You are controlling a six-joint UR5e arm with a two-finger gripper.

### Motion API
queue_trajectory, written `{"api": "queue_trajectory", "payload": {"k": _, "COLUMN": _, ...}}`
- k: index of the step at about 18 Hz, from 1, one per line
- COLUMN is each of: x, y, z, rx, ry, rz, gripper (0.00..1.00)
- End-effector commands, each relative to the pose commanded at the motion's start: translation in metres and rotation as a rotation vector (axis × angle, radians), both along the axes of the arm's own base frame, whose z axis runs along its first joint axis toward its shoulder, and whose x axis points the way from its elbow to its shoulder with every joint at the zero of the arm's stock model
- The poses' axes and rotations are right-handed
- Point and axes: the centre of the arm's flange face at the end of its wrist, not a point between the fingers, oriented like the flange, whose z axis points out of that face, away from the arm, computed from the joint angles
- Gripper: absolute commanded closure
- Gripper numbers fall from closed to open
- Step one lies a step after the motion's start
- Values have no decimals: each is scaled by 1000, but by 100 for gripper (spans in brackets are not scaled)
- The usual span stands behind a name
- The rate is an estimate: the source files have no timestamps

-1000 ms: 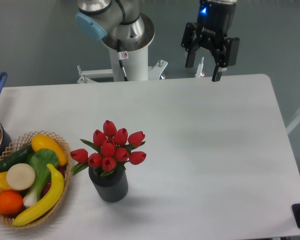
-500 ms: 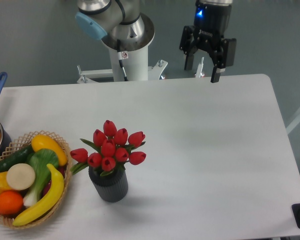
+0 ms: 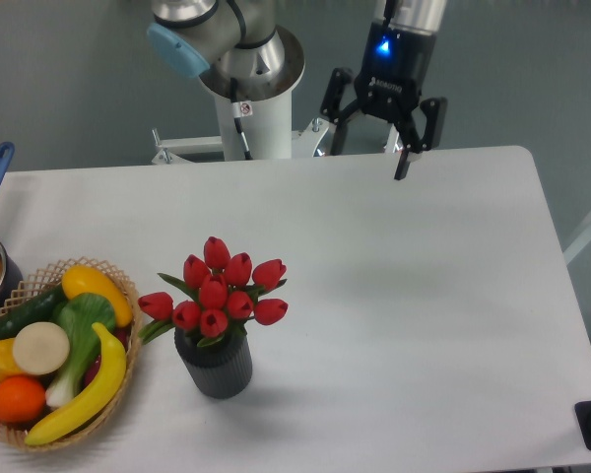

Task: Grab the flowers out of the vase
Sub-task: 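Move the open gripper down toward the red tulip stems in the vase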

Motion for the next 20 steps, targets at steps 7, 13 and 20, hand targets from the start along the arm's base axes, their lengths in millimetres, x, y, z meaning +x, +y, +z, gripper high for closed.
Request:
{"api": "queue_trajectory", "payload": {"k": 7, "x": 5, "y": 36, "z": -37, "rx": -26, "ry": -86, "rz": -66, "gripper": 0}}
{"api": "queue_trajectory", "payload": {"k": 13, "x": 5, "y": 63, "z": -58, "rx": -17, "ry": -72, "rz": -114, "gripper": 0}}
{"api": "queue_trajectory", "payload": {"k": 20, "x": 5, "y": 81, "z": -74, "rx": -5, "ry": -22, "rz": -171, "gripper": 0}}
